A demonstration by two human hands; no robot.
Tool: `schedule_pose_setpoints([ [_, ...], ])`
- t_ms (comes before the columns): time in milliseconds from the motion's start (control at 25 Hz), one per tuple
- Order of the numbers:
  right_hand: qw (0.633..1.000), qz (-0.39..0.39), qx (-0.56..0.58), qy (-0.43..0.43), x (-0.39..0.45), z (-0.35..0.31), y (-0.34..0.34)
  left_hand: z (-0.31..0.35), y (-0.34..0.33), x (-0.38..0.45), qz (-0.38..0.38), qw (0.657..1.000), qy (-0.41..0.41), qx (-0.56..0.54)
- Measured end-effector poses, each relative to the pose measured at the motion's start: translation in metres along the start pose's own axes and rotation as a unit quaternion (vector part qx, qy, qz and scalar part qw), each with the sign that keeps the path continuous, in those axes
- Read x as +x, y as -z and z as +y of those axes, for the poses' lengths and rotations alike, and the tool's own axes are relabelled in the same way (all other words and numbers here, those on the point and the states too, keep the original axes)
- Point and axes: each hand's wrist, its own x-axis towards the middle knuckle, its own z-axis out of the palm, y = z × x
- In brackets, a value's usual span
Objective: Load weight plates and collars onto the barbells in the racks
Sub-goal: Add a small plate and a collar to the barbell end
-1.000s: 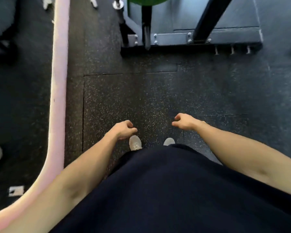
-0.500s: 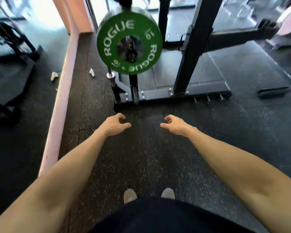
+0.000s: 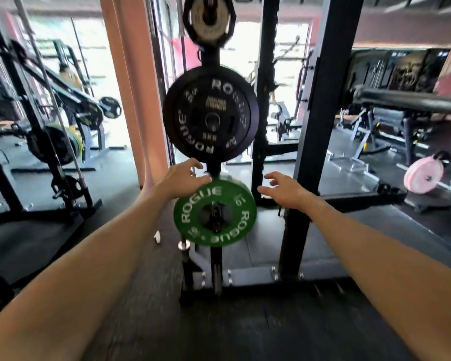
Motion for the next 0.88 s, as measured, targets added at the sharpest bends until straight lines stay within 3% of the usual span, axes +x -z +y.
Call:
schedule_pose_setpoints([
  [320,0.982,0.119,-0.009,0.144,0.033,-0.133,0.119,0.099,0.132,0.061,0.121,0.988,-0.1,-0.001],
  [440,0.976,0.131,0.019,0.174,0.036,-0.169,0.151,0.136,0.167,0.069,0.155,0.98,-0.122,0.005],
  [880,0.958,0.16,-0.013,0.236,0.051,-0.201,0.232,0.19,0.209,0.083,0.241,0.962,-0.131,-0.017],
])
